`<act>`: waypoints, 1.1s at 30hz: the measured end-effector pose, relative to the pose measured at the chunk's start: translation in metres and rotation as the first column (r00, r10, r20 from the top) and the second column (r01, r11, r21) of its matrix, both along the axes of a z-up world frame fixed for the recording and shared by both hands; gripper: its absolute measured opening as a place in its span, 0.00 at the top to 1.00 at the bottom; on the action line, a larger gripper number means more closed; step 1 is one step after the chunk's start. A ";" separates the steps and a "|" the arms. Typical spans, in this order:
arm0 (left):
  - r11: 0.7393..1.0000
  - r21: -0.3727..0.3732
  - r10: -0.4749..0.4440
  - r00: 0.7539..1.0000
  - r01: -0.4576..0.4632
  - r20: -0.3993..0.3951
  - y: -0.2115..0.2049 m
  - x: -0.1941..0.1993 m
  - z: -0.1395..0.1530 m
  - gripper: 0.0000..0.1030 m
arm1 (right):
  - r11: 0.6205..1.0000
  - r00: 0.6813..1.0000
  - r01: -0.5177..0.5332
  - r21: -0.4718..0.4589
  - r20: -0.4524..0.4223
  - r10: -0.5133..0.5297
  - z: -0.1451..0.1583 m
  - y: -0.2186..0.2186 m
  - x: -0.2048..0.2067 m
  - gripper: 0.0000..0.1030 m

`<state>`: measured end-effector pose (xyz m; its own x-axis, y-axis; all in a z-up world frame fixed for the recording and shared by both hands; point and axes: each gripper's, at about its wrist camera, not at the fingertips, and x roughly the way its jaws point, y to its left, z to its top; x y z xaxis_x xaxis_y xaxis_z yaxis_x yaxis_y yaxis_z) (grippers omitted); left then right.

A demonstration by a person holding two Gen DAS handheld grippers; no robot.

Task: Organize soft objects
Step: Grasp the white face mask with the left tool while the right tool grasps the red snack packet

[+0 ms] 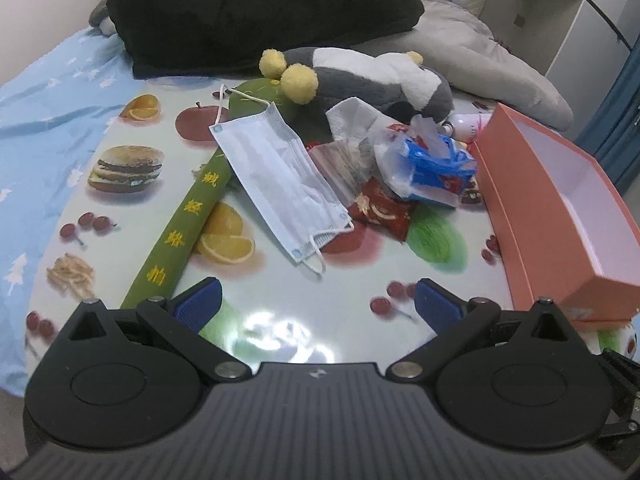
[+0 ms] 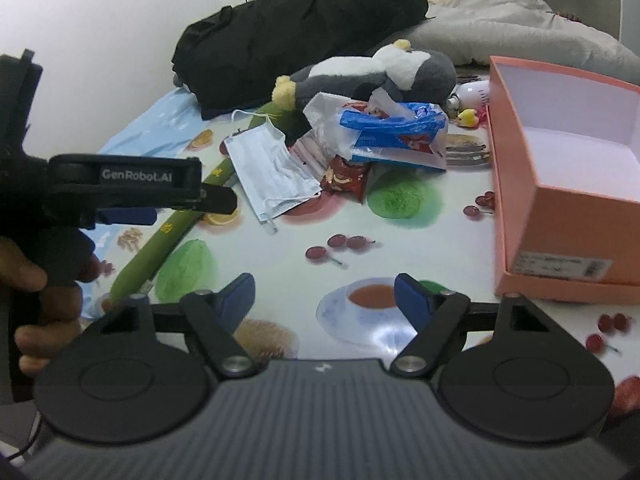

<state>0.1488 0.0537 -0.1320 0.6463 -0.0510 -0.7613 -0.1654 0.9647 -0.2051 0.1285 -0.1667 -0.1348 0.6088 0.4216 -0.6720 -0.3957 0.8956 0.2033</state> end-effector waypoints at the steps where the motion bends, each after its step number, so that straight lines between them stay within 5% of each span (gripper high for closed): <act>1: 1.000 -0.002 0.002 1.000 -0.002 -0.001 0.002 0.006 -0.003 0.00 | 1.000 1.000 -0.001 -0.002 0.000 0.001 -0.003 0.002 0.006 0.25; 23: 0.996 -0.059 0.064 0.995 -0.069 -0.071 0.035 0.117 -0.077 0.06 | 1.000 1.000 0.011 -0.027 -0.014 -0.011 -0.066 0.042 0.142 0.25; 29: 0.996 -0.042 0.076 0.996 -0.078 -0.049 0.036 0.131 -0.083 0.19 | 0.999 1.000 -0.011 -0.037 -0.019 0.010 -0.076 0.052 0.160 0.35; 33: 0.997 -0.041 0.067 0.997 -0.069 -0.043 0.035 0.135 -0.082 0.43 | 0.999 0.999 -0.032 -0.043 -0.008 0.032 -0.075 0.058 0.165 0.48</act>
<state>0.2840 0.0888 -0.2141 0.6173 -0.0411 -0.7856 -0.2396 0.9414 -0.2375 0.2934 -0.1088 -0.2100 0.5903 0.4114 -0.6944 -0.4231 0.8904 0.1679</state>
